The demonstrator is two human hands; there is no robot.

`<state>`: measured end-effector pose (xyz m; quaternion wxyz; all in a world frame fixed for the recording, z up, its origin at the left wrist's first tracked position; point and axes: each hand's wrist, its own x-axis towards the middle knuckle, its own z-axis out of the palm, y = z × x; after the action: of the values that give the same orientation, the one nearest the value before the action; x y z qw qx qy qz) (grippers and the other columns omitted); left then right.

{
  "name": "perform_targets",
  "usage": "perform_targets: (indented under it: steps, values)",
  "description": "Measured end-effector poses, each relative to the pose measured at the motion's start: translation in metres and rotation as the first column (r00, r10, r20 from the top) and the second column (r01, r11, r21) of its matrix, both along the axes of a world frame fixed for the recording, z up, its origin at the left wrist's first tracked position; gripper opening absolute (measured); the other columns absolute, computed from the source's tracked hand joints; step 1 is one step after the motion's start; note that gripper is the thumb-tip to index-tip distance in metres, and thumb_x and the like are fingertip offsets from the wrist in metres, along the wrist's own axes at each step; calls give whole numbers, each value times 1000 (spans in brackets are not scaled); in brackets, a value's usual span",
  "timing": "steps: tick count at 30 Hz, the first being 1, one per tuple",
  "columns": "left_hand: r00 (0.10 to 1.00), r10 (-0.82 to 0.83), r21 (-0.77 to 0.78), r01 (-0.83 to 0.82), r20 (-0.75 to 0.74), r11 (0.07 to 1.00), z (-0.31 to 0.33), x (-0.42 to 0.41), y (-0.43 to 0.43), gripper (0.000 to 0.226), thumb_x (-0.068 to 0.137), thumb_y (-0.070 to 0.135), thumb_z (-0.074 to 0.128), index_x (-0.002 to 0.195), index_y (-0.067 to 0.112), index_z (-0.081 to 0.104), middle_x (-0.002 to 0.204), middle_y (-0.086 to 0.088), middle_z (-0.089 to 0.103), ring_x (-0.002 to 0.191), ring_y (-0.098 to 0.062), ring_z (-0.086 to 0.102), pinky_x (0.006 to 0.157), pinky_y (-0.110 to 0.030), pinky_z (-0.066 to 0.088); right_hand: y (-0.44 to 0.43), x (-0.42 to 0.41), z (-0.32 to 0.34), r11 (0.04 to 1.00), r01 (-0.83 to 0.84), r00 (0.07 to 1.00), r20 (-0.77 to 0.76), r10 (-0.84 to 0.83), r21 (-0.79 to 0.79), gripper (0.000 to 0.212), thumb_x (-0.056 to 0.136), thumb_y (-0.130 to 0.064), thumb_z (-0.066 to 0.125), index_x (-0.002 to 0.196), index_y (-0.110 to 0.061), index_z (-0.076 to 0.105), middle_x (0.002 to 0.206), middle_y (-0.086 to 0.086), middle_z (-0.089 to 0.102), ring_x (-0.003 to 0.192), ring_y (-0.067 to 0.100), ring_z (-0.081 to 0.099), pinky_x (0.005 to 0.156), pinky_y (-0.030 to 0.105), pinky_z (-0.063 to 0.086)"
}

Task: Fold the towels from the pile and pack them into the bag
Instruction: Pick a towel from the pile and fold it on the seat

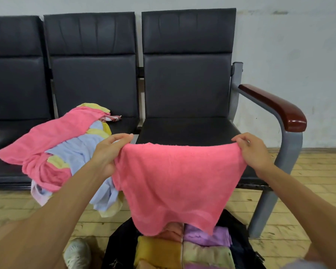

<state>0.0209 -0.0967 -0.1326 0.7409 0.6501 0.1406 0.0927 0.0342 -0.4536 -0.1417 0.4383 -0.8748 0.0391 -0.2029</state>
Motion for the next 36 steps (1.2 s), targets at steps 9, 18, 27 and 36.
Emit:
perform_targets:
  steps: [9,18,27,36]
  values:
    - [981,-193,-257,188,7,948,1,1,2,20,93,9,59,108,20,67,87,2,74,69,-5,69,59,-19,57,-5,0,7,706,113,941,-303,150,699,29,98,-35,54,98,-11,71,87,5,55,71,14,51,60,29,46]
    - [993,-81,163,65,91,984,-4,-2,17,26,98,12,54,102,27,74,123,-6,65,109,-19,60,93,-33,52,-13,-2,13,828,-196,882,-274,383,526,37,76,6,74,107,-13,65,114,6,61,106,19,58,91,31,47]
    - [978,-136,781,-38,156,623,-3,-6,14,19,96,9,55,105,9,71,100,0,66,93,-17,57,77,-29,43,-9,9,-5,884,-134,981,-184,56,-447,15,97,-11,55,92,-10,69,86,6,65,77,15,54,70,26,38]
    - [991,-104,433,59,81,900,3,-9,17,9,90,16,66,94,16,74,97,1,70,86,-14,62,59,-20,53,-13,8,-7,991,-22,988,-148,42,135,7,96,-17,60,96,-11,58,92,-5,52,87,15,51,75,37,50]
